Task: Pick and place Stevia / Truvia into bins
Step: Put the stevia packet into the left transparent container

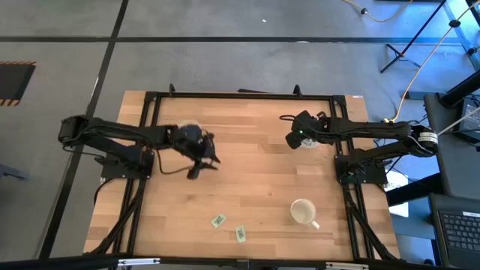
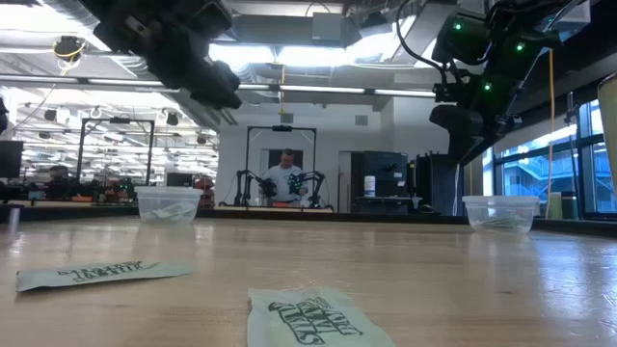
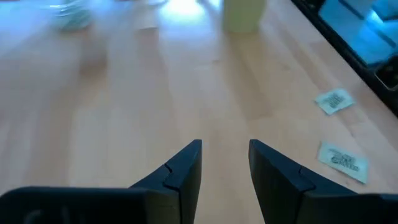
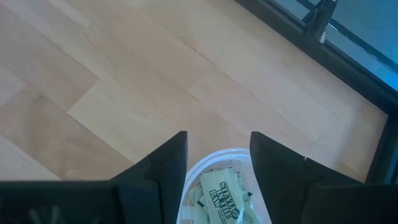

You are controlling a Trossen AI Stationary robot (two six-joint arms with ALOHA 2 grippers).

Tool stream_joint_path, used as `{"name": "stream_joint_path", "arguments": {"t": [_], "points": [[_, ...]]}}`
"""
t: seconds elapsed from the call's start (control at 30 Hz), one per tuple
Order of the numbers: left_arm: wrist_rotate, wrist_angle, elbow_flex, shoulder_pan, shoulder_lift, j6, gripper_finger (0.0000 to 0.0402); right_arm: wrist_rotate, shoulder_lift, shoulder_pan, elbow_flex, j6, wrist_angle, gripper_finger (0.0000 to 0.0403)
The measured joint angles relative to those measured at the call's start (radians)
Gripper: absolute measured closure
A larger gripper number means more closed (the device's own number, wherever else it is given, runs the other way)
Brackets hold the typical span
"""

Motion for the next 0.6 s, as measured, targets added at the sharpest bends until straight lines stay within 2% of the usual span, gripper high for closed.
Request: {"name": "stream_joint_path", "arguments": {"t": [0.23,0.6], "points": [[-0.074,0.154,0.001,-0.201,0.146,-0.009,0.0274,0.000,0.000,0.000,0.000,0.000,0.000,0.0225],[-0.118,0.297,0.000,-0.395,0.383,-0.009,0.0275,0.000,0.000,0.000,0.000,0.000,-0.001,0.0225]]}}
